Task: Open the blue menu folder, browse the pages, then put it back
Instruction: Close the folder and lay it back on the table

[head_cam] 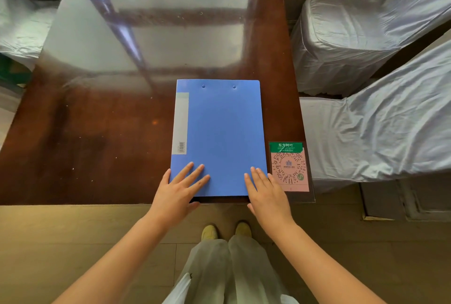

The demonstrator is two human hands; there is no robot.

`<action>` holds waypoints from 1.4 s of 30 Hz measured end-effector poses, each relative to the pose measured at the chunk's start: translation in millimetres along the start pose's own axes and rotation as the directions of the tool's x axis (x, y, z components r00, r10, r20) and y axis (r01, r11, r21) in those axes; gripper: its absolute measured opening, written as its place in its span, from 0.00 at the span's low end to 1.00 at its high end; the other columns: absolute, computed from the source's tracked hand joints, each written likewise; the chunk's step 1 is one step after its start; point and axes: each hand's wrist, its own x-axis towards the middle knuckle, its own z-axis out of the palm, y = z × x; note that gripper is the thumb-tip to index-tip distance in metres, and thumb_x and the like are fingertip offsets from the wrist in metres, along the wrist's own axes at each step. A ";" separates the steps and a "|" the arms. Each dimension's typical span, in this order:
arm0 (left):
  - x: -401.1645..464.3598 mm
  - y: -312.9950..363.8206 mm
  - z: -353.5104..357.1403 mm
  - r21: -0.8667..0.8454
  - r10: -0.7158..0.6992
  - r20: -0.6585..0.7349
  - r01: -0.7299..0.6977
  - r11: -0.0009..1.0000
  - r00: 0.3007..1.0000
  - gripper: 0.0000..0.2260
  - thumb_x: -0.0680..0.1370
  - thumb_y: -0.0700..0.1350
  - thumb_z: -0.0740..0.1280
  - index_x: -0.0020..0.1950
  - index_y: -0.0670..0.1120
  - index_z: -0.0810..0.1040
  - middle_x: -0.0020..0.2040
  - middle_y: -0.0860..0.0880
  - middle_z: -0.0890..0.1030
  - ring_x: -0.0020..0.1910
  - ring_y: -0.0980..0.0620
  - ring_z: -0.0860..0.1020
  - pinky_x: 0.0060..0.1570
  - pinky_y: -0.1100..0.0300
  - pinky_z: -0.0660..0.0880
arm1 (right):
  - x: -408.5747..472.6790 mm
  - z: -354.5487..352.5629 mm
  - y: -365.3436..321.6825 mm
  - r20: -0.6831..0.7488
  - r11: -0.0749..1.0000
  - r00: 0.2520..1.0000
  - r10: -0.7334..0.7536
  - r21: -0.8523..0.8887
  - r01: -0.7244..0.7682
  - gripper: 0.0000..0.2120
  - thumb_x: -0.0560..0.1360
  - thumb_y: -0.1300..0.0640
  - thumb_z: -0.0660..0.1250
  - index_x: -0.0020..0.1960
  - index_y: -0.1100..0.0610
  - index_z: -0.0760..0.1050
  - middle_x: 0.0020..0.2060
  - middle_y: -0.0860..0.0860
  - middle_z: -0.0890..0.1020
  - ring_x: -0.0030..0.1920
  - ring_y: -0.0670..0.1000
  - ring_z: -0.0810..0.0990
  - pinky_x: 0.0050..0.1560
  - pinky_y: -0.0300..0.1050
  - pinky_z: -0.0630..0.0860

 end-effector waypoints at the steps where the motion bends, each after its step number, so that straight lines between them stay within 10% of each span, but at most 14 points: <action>1: 0.5 -1.2 -1.1 0.015 0.005 0.008 -0.005 1.000 1.000 0.31 0.74 0.54 0.69 0.74 0.55 0.60 0.76 0.50 0.60 0.75 0.45 0.55 0.69 0.37 0.56 | -0.6 0.6 0.0 -0.011 1.000 1.000 -0.006 0.009 0.006 0.33 0.77 0.56 0.63 0.74 0.59 0.48 0.75 0.59 0.54 0.75 0.58 0.50 0.73 0.51 0.51; 11: -1.8 -9.6 -5.5 0.061 0.020 0.032 -0.022 0.998 0.999 0.29 0.77 0.56 0.63 0.75 0.55 0.56 0.77 0.53 0.56 0.76 0.49 0.52 0.72 0.47 0.56 | 2.6 -11.7 9.3 -0.022 0.993 0.993 -0.113 -0.045 0.112 0.29 0.75 0.51 0.66 0.71 0.61 0.61 0.71 0.60 0.66 0.71 0.59 0.64 0.69 0.51 0.62; 18: -15.3 -2.1 -10.5 0.074 0.059 -0.099 -0.052 0.996 0.993 0.29 0.59 0.50 0.81 0.59 0.51 0.80 0.59 0.50 0.82 0.59 0.46 0.79 0.51 0.44 0.79 | -4.4 -16.5 10.2 -0.150 0.990 0.981 -0.123 -0.087 0.111 0.29 0.48 0.47 0.84 0.47 0.57 0.84 0.44 0.54 0.87 0.45 0.52 0.85 0.40 0.44 0.82; 42: -12.1 -3.3 -31.6 0.120 0.145 -0.169 -0.125 0.985 0.975 0.24 0.66 0.57 0.75 0.59 0.48 0.80 0.59 0.47 0.82 0.61 0.45 0.78 0.61 0.39 0.70 | -8.2 -34.3 15.8 -0.225 1.000 0.974 -0.027 -0.006 0.026 0.25 0.57 0.43 0.79 0.48 0.56 0.82 0.48 0.55 0.85 0.49 0.56 0.83 0.52 0.62 0.77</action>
